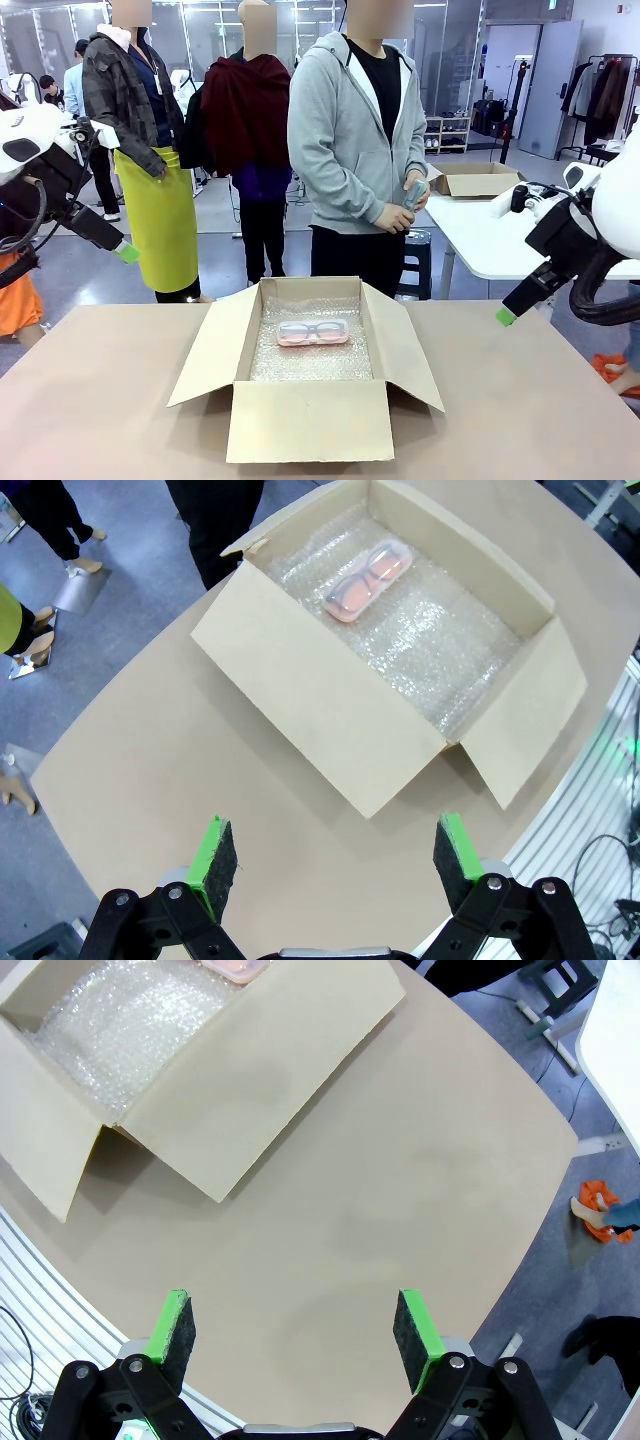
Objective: Pack the glasses set securely to prepare it for shipping.
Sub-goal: Put the Glasses case from the right side of the table into the Package Box.
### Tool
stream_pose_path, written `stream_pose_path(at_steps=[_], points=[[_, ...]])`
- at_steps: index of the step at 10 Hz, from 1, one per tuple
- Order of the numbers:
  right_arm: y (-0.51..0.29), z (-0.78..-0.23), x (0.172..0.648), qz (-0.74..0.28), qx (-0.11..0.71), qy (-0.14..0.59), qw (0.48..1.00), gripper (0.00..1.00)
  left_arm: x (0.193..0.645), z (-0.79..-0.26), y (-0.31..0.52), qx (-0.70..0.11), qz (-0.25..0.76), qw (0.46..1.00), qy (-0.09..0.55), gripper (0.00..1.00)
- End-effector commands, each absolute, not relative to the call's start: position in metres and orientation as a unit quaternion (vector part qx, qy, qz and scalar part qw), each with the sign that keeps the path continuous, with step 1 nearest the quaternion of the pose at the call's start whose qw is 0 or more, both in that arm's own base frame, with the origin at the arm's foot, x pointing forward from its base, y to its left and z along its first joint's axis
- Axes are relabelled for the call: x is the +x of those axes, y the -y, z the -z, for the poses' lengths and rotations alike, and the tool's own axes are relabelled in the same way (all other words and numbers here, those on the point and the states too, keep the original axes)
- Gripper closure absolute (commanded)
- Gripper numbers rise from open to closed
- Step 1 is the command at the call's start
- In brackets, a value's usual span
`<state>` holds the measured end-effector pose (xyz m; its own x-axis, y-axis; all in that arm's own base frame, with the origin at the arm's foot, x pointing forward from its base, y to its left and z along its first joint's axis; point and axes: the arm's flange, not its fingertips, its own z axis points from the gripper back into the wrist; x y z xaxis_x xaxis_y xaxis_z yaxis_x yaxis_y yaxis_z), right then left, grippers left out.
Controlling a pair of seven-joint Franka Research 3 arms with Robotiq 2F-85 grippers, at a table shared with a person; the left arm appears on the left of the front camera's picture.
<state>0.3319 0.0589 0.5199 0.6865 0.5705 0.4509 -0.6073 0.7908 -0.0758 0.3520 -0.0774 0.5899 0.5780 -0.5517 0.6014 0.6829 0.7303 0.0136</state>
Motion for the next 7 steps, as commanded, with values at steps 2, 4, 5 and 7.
stream_pose_path(at_steps=[2,4,5,7], points=[[-0.0599,-0.5196,0.3321,-0.320,0.038,0.231,0.918,0.00,0.3516,-0.5929,0.0756,-0.113,0.354,0.879,0.300,0.00],[-0.0599,-0.5196,0.3321,-0.320,0.038,0.231,0.918,0.00,0.3516,-0.5929,0.0756,-0.113,0.354,0.879,0.300,0.00],[-0.0599,-0.5196,0.3321,-0.320,0.038,0.231,0.918,0.00,0.3516,-0.5929,0.0756,-0.113,0.354,0.879,0.300,0.00],[-0.0599,-0.5196,0.3321,-0.320,0.038,0.231,0.918,0.00,0.3516,-0.5929,0.0756,-0.113,0.354,0.879,0.300,0.00]])
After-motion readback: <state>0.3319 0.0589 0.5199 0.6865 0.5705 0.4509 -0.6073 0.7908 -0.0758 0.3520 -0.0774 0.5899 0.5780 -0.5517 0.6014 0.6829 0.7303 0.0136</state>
